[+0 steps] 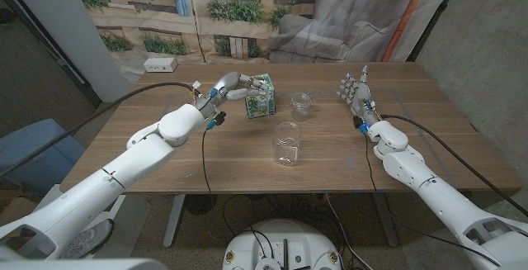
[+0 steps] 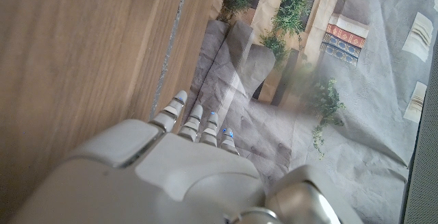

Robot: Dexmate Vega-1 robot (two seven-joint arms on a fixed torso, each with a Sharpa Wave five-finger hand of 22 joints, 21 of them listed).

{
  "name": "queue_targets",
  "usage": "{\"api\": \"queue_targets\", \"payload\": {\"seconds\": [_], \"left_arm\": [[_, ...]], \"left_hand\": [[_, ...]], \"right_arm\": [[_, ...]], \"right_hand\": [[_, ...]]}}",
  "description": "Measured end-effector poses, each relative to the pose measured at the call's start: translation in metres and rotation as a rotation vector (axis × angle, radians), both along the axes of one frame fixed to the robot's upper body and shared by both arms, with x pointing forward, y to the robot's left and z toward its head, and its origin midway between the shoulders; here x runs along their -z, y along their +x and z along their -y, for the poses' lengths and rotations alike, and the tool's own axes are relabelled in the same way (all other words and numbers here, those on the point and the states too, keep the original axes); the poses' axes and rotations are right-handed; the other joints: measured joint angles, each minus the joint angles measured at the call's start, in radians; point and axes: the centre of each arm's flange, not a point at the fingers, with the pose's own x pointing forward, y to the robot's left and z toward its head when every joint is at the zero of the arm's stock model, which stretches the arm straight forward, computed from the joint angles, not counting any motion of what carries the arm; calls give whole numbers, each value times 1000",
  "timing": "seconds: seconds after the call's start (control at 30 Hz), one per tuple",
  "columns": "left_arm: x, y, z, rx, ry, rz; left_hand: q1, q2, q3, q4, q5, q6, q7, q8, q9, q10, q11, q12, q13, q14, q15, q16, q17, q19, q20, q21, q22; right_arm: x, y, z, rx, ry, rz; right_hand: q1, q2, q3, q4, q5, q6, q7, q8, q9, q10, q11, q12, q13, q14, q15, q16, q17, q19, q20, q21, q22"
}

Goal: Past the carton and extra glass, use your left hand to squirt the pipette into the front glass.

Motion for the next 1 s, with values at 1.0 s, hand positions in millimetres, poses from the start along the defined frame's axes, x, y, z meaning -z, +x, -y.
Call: {"api": "queue_targets", "payload": {"seconds": [1.0], "left_arm": [[4,1,-2,-22,-3,23]], "left_hand": [[56,-2,-3,2,-8,37,16,15,10,50,39,27,10,93,-29,23,14,10,0,0,0]], "right_arm": [[0,0,0,-3,-2,-1]], "right_hand": [[0,0,0,0,0,0,0,0,0,0,0,0,0,0,0,0,0,0,0,0,0]]}}
